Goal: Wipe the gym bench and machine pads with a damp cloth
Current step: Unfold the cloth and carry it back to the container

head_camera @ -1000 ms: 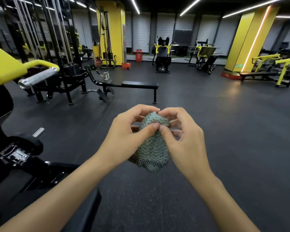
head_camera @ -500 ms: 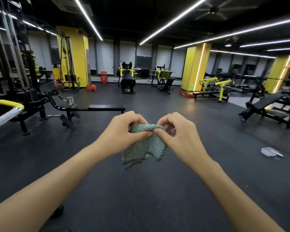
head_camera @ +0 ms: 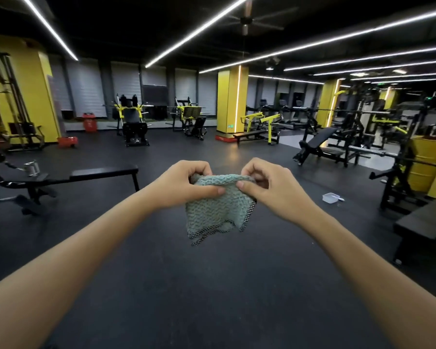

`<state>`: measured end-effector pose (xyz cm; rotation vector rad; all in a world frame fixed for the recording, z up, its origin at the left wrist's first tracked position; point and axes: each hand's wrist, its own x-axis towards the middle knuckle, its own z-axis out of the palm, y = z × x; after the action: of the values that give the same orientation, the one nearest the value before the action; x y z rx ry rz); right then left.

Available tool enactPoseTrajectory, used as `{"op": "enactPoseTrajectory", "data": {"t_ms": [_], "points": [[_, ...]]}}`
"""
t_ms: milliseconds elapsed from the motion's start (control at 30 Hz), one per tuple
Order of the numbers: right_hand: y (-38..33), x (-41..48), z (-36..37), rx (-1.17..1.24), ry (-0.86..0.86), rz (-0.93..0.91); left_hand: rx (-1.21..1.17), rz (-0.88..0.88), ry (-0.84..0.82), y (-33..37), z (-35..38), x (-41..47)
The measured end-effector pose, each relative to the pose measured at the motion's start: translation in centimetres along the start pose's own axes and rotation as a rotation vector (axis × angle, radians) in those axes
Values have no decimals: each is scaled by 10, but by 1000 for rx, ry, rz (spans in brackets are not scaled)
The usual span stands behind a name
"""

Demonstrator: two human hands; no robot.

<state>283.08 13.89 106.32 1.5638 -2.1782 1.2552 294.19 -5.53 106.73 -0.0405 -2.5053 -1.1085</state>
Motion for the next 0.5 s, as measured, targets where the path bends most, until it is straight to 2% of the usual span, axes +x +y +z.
{"op": "enactPoseTrajectory", "data": {"t_ms": [133,300,500], "points": [[0,-14,-20,-82,13,32,-106,21,-83,6,13,4],[11,-29,-49,-188,50,88,-97,55,-167,17,29,20],[55,-37,-96,-259,104,194,-93,59,-174,16,58,67]]}}
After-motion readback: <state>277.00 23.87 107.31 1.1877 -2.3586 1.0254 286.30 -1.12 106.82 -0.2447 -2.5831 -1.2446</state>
